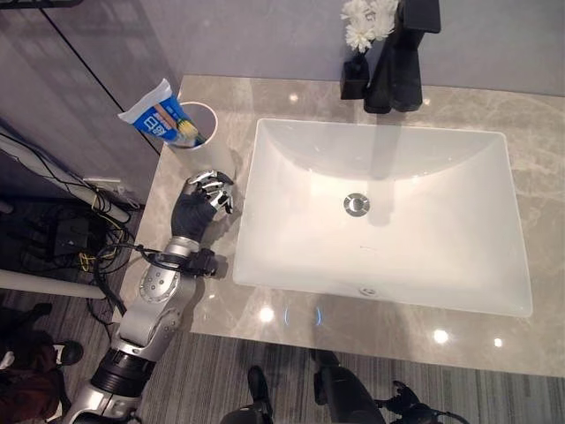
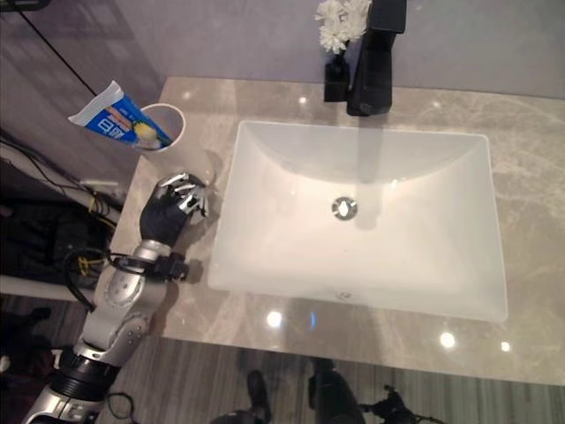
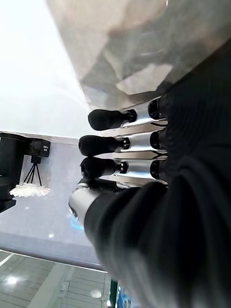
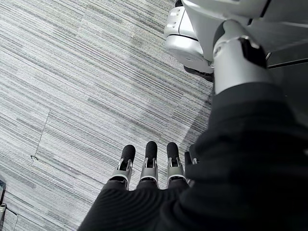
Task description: Put brush and paste in cup on sink, flatten towel.
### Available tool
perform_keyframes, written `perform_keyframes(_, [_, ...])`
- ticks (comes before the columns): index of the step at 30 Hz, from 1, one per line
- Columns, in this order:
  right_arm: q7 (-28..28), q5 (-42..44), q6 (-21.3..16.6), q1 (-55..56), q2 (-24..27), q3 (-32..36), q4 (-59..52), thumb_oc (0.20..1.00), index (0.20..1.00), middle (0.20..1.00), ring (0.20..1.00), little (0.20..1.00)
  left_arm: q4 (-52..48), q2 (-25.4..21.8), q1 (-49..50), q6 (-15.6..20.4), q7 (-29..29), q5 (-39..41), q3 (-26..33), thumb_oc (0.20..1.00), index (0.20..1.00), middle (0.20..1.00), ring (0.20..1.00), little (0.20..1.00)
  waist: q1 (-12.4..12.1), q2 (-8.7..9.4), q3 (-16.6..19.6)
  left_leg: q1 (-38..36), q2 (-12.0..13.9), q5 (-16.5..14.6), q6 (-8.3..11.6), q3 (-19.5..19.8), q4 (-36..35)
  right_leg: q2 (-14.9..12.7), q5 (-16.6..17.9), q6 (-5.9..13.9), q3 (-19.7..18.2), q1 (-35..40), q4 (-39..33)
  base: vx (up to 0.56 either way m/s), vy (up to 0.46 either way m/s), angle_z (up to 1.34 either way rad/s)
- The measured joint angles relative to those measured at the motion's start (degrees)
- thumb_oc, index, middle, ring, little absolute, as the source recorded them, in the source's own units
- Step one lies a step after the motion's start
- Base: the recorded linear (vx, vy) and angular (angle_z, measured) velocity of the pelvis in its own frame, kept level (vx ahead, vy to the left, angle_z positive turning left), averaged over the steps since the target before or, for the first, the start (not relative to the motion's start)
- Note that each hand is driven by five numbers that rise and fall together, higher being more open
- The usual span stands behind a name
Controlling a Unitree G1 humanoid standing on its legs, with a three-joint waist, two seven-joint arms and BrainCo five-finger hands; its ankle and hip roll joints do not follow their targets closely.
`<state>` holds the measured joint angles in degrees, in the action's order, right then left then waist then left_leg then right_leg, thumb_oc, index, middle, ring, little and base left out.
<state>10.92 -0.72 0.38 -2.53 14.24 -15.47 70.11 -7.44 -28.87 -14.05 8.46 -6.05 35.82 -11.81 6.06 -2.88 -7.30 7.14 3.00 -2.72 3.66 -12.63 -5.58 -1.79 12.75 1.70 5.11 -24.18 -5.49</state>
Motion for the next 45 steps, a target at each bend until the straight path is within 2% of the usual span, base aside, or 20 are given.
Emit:
perform_keyframes(14, [-0.1, 0.0, 0.1, 0.0, 0.0, 0.0, -0.1, 1.0, 1.0, 1.0, 1.0, 1.0, 1.8, -0.3, -0.3, 0.1, 0.0, 0.0, 2.3, 0.2, 0.2, 0.2, 0.2, 0.2, 0.2, -0.04, 0.0, -0.1, 0.1, 0.0, 0.03, 0.5, 0.0, 0.1, -0.1, -0.11, 0.2, 0.2, 0.1, 0.0, 0.0, 0.0])
perform_keyframes(19, [-0.3, 0.0, 0.1, 0.0, 0.0, 0.0, 0.0, 1.0, 1.0, 1.0, 1.0, 1.0, 1.8, -2.4, 0.7, 0.0, 0.1, 0.0, 3.5, 0.2, 0.2, 0.2, 0.2, 0.2, 0.3, -0.08, 0.0, -0.1, 0.2, 0.0, 0.04, 0.5, 0.2, 0.2, -0.1, -0.12, 0.2, 0.2, 0.3, 0.0, 0.0, 0.0])
perform_keyframes(26, [-1.1, 0.0, 0.1, 0.0, 0.1, -1.4, -0.1, 1.0, 1.0, 1.0, 1.0, 1.0, 2.1, -2.5, 1.1, -0.3, 0.0, 0.0, 4.7, 0.2, 0.2, 0.2, 0.2, 0.2, 0.2, -0.13, 0.1, -0.1, 0.2, 0.0, 0.05, 0.6, 0.2, 0.2, -0.1, -0.14, 0.3, 0.2, 0.4, 0.0, 0.0, 0.0])
perform_keyframes(40, [-1.1, 0.0, 0.6, 0.1, 0.5, -2.3, -0.1, 1.0, 1.0, 1.0, 1.0, 1.0, 12.0, -2.4, -6.8, 1.5, -2.3, 0.2, 4.1, 0.2, 0.2, 0.2, 0.2, 0.2, 1.0, -0.36, 0.3, 0.1, 0.4, 0.2, 0.32, 0.8, 0.2, 0.3, -0.1, -0.24, 0.4, 0.1, 0.3, 0.0, 0.0, 0.0])
perform_keyframes(42, [-1.1, 0.0, 0.6, 0.1, 0.6, -2.5, -0.1, 1.0, 1.0, 1.0, 1.0, 1.0, 17.7, -2.4, -12.1, 1.4, -3.2, 0.2, 3.9, 0.2, 0.2, 0.2, 0.2, 0.2, 1.1, -0.25, 0.3, 0.2, 0.4, 0.2, 0.31, 0.8, 0.2, 0.3, -0.2, -0.28, 0.4, 0.1, 0.3, 0.0, 0.0, 0.0])
perform_keyframes(45, [-1.1, 0.0, 0.6, 0.1, 0.6, -2.5, 0.0, 1.0, 1.0, 1.0, 1.0, 1.0, 18.3, -2.4, -13.5, 1.5, -4.1, 0.2, 3.5, 0.2, 0.2, 0.2, 0.2, 0.2, 1.3, -0.23, 0.4, 0.7, 0.4, 0.2, 0.31, 0.9, 0.2, 0.3, -0.2, -0.29, 0.5, -0.4, 0.4, 0.0, 0.0, 0.0])
